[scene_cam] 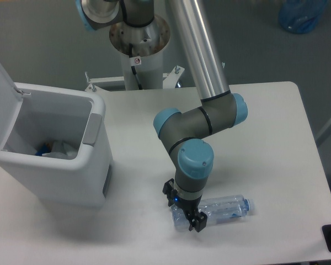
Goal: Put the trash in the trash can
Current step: 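Close the gripper around the bottle's middle and lift it, then carry the bottle over the trash can and release it inside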
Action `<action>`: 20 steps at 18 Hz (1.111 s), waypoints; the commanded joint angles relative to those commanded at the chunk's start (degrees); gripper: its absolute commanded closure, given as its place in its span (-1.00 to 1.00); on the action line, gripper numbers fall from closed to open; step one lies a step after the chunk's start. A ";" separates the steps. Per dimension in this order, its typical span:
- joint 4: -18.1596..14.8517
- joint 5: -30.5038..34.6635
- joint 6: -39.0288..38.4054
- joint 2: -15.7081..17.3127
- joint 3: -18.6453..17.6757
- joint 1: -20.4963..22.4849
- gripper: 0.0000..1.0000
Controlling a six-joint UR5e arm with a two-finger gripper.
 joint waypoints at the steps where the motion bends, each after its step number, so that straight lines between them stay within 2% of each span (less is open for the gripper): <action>1: 0.00 0.00 -0.61 0.00 0.00 0.00 -0.14; 8: 0.09 -0.18 -2.72 0.61 0.61 -0.09 -0.09; 13: 0.00 -0.96 -6.50 3.77 2.10 0.09 -0.04; 20: 0.00 -9.39 -19.33 7.20 7.46 0.88 -0.06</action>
